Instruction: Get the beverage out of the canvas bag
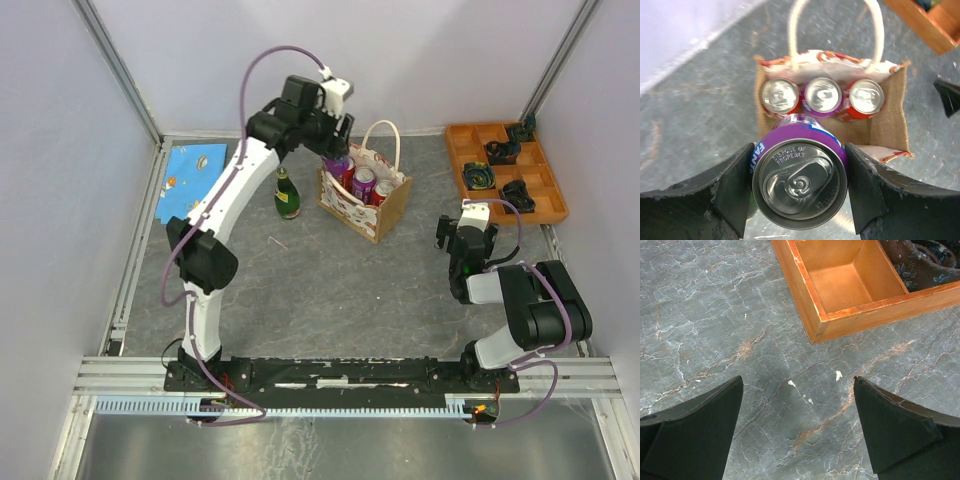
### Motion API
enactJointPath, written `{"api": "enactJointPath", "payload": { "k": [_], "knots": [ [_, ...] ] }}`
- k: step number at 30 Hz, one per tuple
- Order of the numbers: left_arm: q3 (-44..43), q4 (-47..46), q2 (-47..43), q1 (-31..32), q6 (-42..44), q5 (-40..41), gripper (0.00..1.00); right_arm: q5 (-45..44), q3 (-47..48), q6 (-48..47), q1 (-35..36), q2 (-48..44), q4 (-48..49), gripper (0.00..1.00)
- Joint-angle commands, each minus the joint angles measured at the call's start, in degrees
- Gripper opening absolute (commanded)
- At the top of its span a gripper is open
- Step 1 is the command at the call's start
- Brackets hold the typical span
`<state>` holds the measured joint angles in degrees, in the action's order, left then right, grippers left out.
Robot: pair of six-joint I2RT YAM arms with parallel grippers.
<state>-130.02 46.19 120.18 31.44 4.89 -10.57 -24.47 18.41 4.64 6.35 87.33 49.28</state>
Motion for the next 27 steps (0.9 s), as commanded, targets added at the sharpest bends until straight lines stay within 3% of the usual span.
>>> {"api": "enactJointPath", "payload": {
  "k": [1,7,13,19,27],
  "knots": [
    [-4.6,-6.3,-9.1,-4.2,0.0,1.8,0.03,-0.1,1.5,0.0,0.0,-0.5,2.8,0.99],
    [-3.6,-7.7,-11.7,-12.4,-1.1,3.1,0.03,-0.1,1.5,0.0,0.0,-0.4,2.8,0.99],
    [4.7,-10.6,-14.1,-16.8,-2.1,7.1,0.03,-0.1,1.5,-0.1,0.0,-0.4,2.8,0.99],
    [19.6,-17.8,-18.2,-20.8,-5.6,9.0,0.03,-0.1,1.4,0.0,0.0,-0.4,2.8,0.99],
    [40.9,-27.4,-23.4,-21.0,-9.4,11.5,0.03,-0.1,1.5,0.0,0.0,-0.4,2.7,0.99]
  ]
}}
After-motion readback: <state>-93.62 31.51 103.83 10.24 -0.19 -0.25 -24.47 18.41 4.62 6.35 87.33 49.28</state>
